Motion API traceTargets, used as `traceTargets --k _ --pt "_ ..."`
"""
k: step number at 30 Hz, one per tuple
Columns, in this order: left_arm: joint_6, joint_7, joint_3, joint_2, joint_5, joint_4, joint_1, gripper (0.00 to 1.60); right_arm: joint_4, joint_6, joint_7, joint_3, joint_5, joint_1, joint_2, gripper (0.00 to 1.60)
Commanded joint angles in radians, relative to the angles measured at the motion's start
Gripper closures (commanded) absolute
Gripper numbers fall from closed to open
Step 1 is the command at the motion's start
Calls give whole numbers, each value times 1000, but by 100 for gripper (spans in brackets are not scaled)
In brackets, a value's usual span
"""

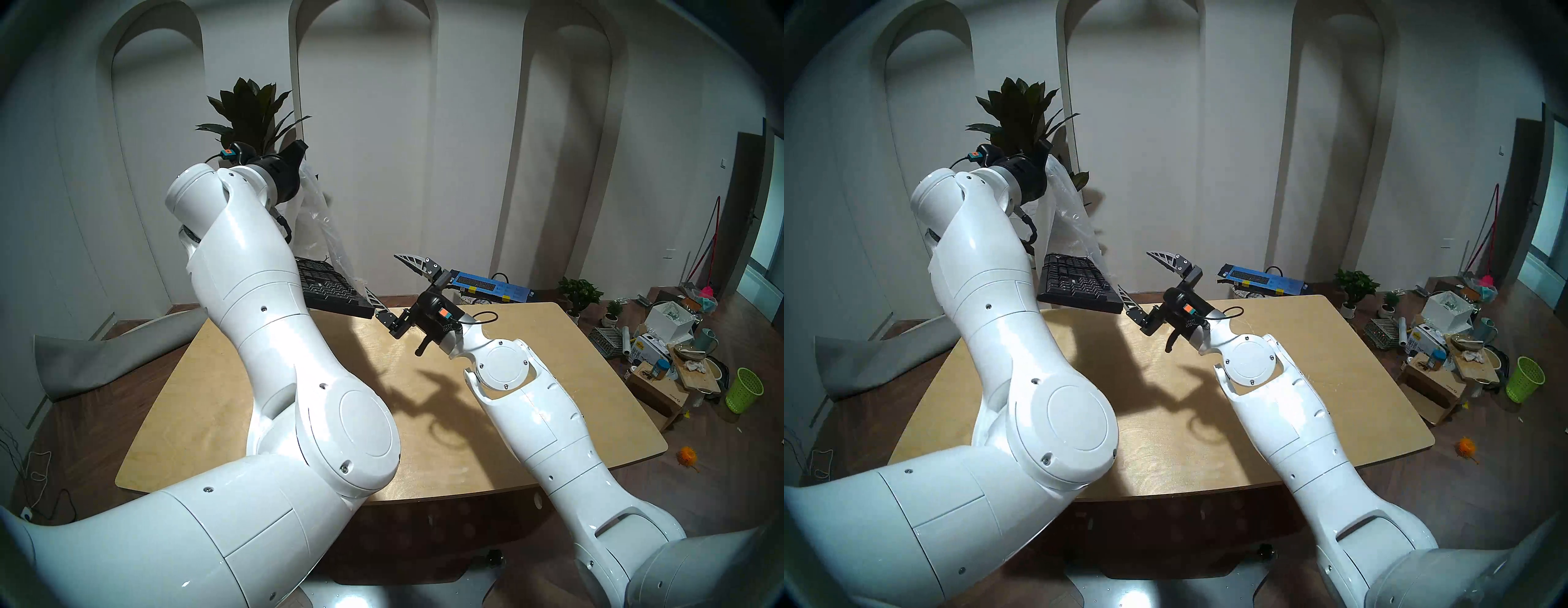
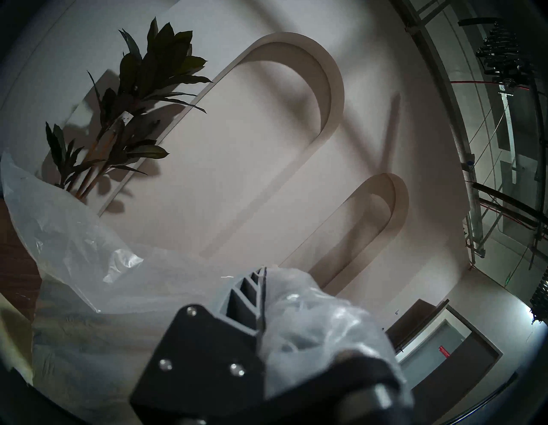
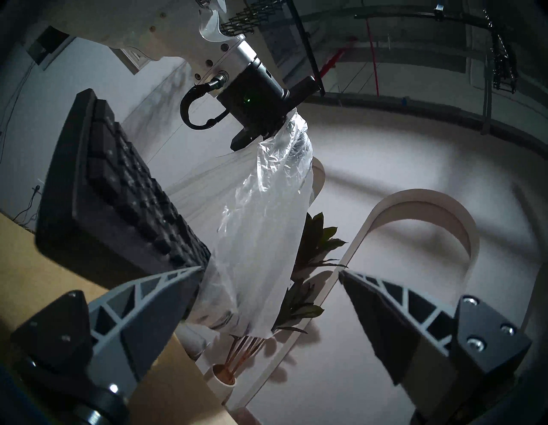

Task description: Unwrap the new keyboard and set the wrapping aside

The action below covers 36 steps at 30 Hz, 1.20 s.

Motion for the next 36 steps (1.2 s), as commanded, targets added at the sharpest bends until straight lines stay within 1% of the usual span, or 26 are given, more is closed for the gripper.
traceTargets --k 1,4,5,9,10,13,15,20,26,27,28,30,31,32,34,36 --pt "-4 43 74 -1 -34 -94 11 160 22 -121 -27 12 -13 50 -2 0" --pt "-4 66 92 -1 -43 -98 17 160 29 -171 -40 47 -12 30 41 0" --pt "-4 70 95 -1 -48 -91 15 160 24 -171 -41 57 -12 25 56 0" --pt "-4 60 108 -1 -61 -53 3 160 8 -215 -48 116 -11 4 116 0" --pt "-4 60 108 -1 -61 -53 3 160 8 -215 -48 116 -11 4 116 0" --pt "-4 66 119 -1 -62 -16 -11 160 -9 -244 -51 168 1 -15 163 0" --pt "-10 68 120 -1 -66 2 -19 160 -21 -265 -48 185 11 -29 177 0" --pt "-27 76 118 -1 -73 33 -34 160 -54 -303 -39 194 38 -60 183 0" --pt "-31 78 118 -1 -80 42 -38 160 -96 -318 -21 195 66 -84 208 0" --pt "-32 79 119 -1 -83 44 -38 160 -127 -316 -12 200 89 -105 224 0" --pt "-32 79 119 -1 -83 44 -38 160 -127 -316 -12 200 89 -105 224 0" --pt "-32 80 120 -1 -84 44 -38 160 -158 -322 6 197 113 -128 240 0" --pt "-32 81 120 -1 -86 44 -37 160 -189 -329 24 192 131 -159 256 0" --pt "-32 81 120 -1 -86 44 -37 160 -189 -329 24 192 131 -159 256 0" --pt "-33 82 121 -1 -88 45 -37 160 -218 -331 37 191 150 -186 269 0" --pt "-33 84 122 -1 -91 45 -37 160 -257 -319 51 191 201 -221 281 0"
